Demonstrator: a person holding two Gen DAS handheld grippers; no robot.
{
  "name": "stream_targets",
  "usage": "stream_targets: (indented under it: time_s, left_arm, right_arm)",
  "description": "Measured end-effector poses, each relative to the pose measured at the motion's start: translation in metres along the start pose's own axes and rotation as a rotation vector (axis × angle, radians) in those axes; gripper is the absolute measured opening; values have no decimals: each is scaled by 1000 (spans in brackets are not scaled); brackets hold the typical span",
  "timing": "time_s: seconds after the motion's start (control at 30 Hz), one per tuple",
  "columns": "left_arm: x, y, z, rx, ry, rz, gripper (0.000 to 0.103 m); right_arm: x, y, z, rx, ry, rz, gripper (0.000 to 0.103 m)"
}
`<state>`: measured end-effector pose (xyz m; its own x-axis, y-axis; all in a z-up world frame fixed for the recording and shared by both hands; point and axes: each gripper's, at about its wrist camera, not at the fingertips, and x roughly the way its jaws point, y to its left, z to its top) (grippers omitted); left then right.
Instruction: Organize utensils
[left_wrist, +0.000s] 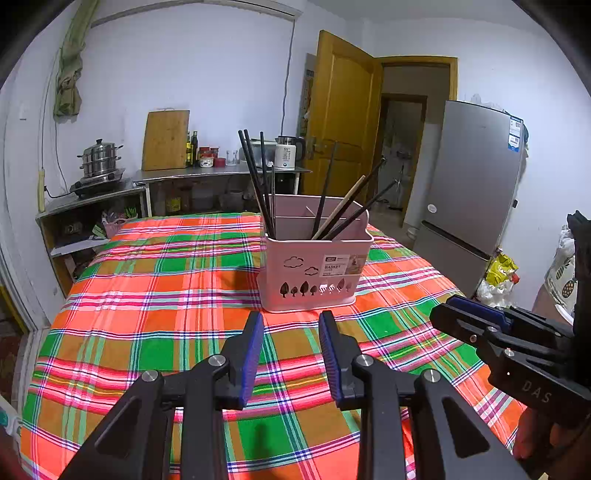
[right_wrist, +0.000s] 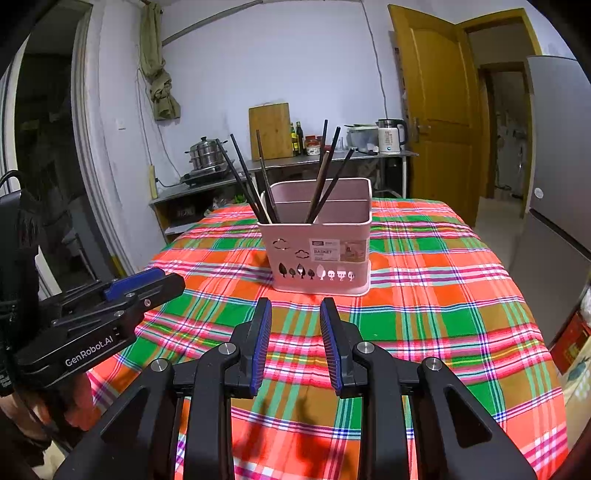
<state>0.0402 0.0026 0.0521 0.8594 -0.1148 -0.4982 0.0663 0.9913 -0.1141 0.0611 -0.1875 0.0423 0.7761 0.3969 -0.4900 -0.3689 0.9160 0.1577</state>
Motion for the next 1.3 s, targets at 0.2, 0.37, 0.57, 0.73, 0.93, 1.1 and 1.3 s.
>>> stream_targets:
  time_s: [0.2,0.37,0.57,0.73,0.93,1.1,1.3]
  left_arm:
    - [0,0,0,0,1,-1,31]
    - [0,0,-1,-1,2,0,31]
    - [0,0,-1,0,2,-1,31]
    - [0,0,-2,-1,4,-1,31]
    - [0,-1,-4,1,8,-1,31]
    - [0,-2,-4,2,7,-1,31]
    - [0,-2,-4,2,7,-2,31]
  right_arm:
    - [0,0,0,0,1,0,28]
    - [0,1,0,0,2,0,28]
    - [2,1,0,0,4,0,28]
    - [1,0,-1,2,5,0,28]
    - [2,0,-1,3,7,0,28]
    - [2,0,-1,3,7,0,28]
    - [2,0,-1,4,7,1,28]
